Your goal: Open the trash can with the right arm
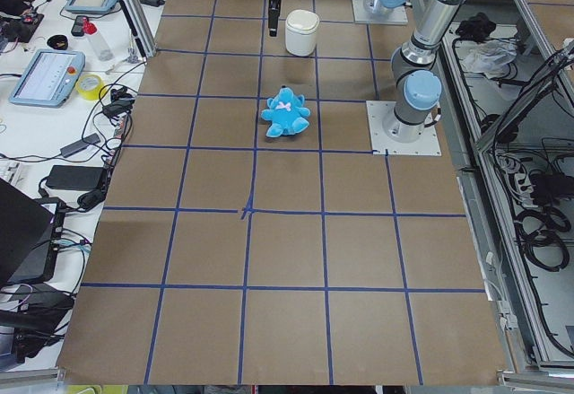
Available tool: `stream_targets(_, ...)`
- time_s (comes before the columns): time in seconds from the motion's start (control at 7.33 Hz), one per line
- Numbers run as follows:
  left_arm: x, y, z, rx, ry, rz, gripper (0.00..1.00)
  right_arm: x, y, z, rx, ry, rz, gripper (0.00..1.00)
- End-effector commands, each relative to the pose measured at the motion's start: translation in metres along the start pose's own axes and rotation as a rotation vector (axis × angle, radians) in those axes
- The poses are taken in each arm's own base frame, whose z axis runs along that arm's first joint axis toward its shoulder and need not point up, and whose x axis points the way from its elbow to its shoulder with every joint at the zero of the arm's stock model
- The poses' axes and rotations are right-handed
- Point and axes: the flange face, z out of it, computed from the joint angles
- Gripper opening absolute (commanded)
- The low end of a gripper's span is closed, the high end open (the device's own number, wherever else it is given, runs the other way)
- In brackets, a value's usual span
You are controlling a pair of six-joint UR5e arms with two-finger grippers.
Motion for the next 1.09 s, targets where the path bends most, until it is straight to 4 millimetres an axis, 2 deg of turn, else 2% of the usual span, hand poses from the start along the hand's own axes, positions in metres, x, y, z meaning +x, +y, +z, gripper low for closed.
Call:
stream_targets(0.0, 0.0000, 0.0000, 0.0000, 0.000, 0.000, -0.002, 1.00, -0.0008, 0.0006, -0.0008, 0.003, -0.001, 0.009, 1.00)
stream_targets(0.95, 0.0000, 0.0000, 0.0000, 0.000, 0.000, 0.000, 1.00, -0.0042, 0.0019, 0.0000, -0.001, -0.019, 0.063, 1.00)
